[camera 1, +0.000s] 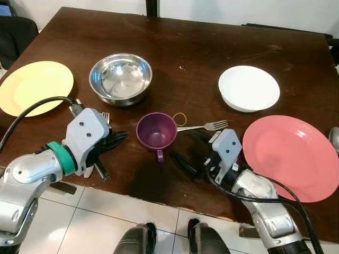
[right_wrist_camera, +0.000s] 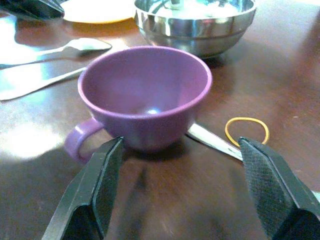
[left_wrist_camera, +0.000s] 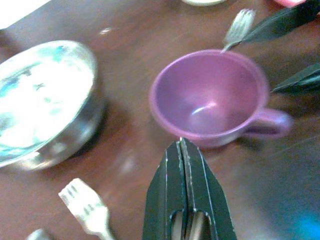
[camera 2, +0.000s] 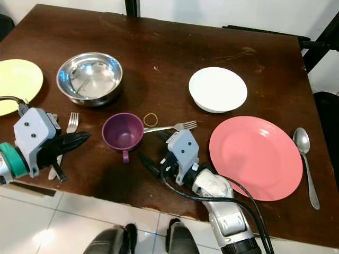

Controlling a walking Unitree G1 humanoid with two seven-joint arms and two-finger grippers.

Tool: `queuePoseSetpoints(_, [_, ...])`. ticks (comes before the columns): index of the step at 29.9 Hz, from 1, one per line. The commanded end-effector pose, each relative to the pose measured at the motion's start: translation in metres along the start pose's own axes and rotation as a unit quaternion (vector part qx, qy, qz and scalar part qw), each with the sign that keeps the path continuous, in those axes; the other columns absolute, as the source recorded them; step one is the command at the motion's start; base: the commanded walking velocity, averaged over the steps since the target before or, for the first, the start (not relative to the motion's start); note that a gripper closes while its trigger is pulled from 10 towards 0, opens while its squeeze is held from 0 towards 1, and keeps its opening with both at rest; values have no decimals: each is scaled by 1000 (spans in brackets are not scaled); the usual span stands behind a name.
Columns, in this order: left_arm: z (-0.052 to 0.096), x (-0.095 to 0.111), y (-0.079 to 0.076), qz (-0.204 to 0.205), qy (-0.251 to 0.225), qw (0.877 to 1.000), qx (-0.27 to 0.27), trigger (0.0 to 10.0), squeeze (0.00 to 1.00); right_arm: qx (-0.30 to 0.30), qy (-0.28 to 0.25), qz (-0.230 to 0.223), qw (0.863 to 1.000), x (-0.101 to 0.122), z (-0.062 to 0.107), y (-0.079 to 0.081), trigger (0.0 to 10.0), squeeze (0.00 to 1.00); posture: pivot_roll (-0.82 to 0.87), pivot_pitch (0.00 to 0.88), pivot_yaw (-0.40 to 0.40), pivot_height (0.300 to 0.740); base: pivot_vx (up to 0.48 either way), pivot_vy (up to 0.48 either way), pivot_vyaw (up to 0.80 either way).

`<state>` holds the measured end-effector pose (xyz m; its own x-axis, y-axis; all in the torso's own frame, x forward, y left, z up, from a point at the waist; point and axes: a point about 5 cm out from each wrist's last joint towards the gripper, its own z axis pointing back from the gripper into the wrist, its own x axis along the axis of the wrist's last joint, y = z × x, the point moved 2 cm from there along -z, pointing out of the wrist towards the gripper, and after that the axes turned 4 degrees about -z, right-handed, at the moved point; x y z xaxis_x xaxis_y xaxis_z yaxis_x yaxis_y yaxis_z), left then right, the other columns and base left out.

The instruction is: Setting the table

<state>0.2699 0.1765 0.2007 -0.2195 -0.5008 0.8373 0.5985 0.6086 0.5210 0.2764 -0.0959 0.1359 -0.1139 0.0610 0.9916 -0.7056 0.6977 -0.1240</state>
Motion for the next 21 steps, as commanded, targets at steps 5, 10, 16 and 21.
queuePoseSetpoints(5, [-2,-2,-2,-8,5,1000,2,10000,0,25,22,-7,999,-8,0,18,10000,0,8,184,96,740,0,0,0])
queuePoseSetpoints(10, [-3,-2,-4,-6,3,1000,2,10000,0,1,45,3,999,-14,-4,19,10000,0,7,186,93,740,0,0,0])
queuePoseSetpoints(16, [-5,-2,-4,-7,2,1000,7,10000,0,-49,60,-21,997,-22,-16,23,10000,0,12,189,91,740,0,0,0])
queuePoseSetpoints(21, [-5,-3,-4,-7,2,1000,11,10000,0,-121,69,-30,990,-27,-23,10,10000,0,19,188,89,740,0,0,0])
